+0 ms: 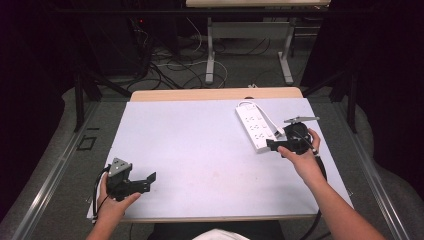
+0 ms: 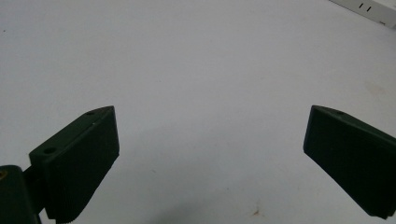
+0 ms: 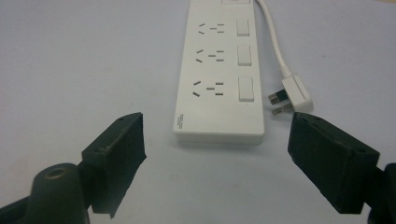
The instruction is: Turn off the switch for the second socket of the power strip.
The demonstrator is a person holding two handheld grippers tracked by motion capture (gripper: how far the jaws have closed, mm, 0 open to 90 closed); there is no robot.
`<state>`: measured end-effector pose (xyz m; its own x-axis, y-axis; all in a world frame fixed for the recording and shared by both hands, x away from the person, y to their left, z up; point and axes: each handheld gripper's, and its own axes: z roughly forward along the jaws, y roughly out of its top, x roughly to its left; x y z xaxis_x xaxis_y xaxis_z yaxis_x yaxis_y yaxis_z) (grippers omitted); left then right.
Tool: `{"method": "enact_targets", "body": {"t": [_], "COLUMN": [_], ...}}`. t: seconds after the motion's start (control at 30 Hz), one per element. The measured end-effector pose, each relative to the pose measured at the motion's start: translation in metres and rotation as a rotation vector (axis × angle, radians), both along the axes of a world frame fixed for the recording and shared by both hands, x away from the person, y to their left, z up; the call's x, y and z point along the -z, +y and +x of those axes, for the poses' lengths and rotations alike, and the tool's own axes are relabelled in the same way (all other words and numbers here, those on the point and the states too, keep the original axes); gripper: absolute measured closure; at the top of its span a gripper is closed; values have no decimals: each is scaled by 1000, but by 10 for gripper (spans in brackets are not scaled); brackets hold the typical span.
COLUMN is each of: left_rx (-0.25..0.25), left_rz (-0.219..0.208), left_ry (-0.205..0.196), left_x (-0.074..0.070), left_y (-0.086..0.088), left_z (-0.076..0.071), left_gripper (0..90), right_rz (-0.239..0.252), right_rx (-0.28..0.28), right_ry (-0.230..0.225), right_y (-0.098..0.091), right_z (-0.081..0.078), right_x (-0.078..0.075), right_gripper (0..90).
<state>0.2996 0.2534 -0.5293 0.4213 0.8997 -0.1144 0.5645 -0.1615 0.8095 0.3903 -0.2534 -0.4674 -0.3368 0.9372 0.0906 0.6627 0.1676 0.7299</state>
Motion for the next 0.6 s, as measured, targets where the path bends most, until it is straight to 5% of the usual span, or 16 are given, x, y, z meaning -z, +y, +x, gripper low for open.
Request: {"method": "enact_targets", "body": {"t": [0.6], "left_rx": [-3], "left_rz": [1], "left_ry": [1], "left_x": [0], "left_y": [1], "left_z": [1], "left_gripper": [47], "right_rz": [-13], "right_rx": [10], "right_ry": [19], "right_y": [6], "right_z": [21], "right_x": [-18], "right_gripper": [196]}}
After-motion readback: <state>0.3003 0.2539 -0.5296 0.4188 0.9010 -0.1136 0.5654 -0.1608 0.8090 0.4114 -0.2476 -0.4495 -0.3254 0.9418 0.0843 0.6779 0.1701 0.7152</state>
